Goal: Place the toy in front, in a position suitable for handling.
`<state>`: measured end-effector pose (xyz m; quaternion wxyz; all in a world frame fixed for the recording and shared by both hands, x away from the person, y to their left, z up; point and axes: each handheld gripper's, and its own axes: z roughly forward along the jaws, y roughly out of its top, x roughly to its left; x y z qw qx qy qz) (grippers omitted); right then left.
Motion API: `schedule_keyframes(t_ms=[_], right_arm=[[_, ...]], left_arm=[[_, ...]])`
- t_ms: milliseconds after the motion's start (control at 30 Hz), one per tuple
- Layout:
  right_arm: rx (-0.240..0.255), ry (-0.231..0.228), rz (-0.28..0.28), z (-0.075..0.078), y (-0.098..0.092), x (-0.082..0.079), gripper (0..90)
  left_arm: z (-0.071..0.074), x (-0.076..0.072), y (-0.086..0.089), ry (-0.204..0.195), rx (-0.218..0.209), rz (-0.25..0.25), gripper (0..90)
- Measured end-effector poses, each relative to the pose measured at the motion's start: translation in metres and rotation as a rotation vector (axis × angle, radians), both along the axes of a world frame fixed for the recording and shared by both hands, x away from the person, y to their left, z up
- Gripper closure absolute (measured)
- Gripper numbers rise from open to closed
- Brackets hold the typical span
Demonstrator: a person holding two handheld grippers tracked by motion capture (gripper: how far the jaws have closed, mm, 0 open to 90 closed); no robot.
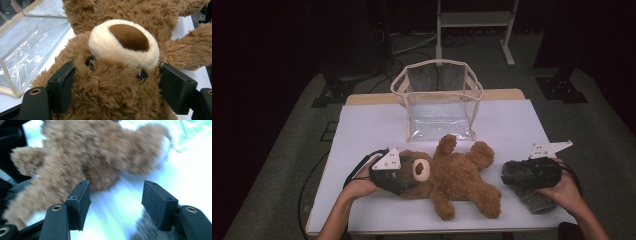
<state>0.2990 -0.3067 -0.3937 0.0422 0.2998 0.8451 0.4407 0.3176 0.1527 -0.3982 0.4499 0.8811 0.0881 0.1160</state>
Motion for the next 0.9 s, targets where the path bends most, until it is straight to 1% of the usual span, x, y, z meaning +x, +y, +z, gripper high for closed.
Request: schedule_keyframes(t_ms=[133,267,400,467,500,533,600,667,733,767,833,900], right_arm=[[-0.022,0.003,-0.048,-0.006,-0.016,0.000,38.1],[-0.062,0.016,-0.098,-0.015,-0.029,0.002,40.1],[-0.096,0.040,-0.138,-0.026,-0.039,0.005,45.0],[-0.105,0.054,-0.153,-0.032,-0.042,0.006,47.3],[-0.113,0.062,-0.162,-0.036,-0.043,0.006,48.9],[-0.124,0.066,-0.161,-0.039,-0.043,0.006,51.2],[-0.130,0.077,-0.159,-0.046,-0.042,0.006,53.1],[-0.134,0.066,-0.165,-0.051,-0.040,0.005,56.4],[-0.137,0.055,-0.180,-0.052,-0.039,0.005,62.1],[-0.142,0.050,-0.186,-0.052,-0.039,0.004,66.4],[-0.150,0.057,-0.189,-0.052,-0.040,0.005,72.6],[-0.152,0.069,-0.191,-0.051,-0.040,0.006,75.6]], left_arm=[[0.000,0.000,0.000,-0.003,0.001,0.002,21.5],[0.000,-0.001,0.000,-0.003,0.004,0.001,21.4],[0.000,-0.001,0.000,-0.003,0.003,-0.001,21.3],[0.000,-0.001,0.000,-0.002,0.002,-0.001,21.2],[0.000,-0.001,0.000,-0.002,0.003,-0.002,20.9],[0.000,-0.001,0.000,-0.002,0.005,-0.003,20.6],[0.000,-0.002,0.000,-0.001,0.005,-0.003,20.4],[0.000,-0.002,0.000,0.000,0.005,-0.004,20.1],[0.000,-0.002,0.000,0.000,0.006,-0.005,20.0],[0.000,-0.002,-0.001,-0.001,0.008,-0.006,20.0],[0.000,-0.003,-0.001,-0.001,0.010,-0.006,19.9],[0.000,-0.003,-0.001,-0.003,0.011,-0.008,19.9]])
